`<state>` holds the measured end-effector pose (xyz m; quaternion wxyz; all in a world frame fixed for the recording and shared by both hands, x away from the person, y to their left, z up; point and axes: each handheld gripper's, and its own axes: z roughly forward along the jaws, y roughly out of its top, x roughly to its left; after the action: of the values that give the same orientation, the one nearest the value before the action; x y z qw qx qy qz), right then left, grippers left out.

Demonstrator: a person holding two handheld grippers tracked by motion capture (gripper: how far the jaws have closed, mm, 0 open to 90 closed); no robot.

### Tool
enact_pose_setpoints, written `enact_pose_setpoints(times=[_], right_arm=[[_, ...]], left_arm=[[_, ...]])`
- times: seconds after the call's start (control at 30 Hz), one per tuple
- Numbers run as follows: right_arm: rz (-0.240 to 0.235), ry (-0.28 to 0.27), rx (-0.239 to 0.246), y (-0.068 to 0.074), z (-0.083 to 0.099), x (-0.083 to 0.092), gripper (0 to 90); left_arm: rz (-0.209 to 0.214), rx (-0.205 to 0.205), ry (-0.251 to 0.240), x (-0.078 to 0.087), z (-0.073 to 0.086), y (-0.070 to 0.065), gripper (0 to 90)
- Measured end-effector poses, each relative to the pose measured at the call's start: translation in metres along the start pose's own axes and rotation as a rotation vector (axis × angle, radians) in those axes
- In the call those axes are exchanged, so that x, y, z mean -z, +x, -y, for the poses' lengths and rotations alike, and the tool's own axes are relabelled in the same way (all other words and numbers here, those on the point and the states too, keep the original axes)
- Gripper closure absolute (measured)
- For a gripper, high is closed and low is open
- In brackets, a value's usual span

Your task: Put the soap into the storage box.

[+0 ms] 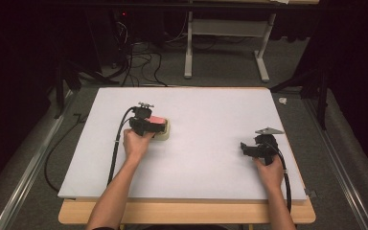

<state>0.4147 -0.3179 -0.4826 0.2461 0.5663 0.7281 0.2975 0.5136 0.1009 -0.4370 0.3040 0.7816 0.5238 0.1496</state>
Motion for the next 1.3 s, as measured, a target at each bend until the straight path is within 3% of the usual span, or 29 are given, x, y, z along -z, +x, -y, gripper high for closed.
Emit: enact_pose_setpoints(times=[0.47,0.63,1.03,1.3], right_arm=[[0.0,0.0,0.0,0.0,0.0,0.0,19.7],[0.0,0.0,0.0,0.0,0.0,0.0,19.7],[0.001,0.0,0.0,0.0,0.0,0.0,19.7],[0.001,0.0,0.0,0.0,0.0,0.0,19.7]], left_arm=[[-0.018,-0.001,0.031,-0.011,0.002,0.002,13.8],[-0.004,0.012,0.035,-0.013,0.002,0.003,13.7],[-0.041,0.005,0.031,-0.014,0.002,0.001,13.5],[-0.021,0.004,-0.021,-0.004,0.0,0.0,10.0]])
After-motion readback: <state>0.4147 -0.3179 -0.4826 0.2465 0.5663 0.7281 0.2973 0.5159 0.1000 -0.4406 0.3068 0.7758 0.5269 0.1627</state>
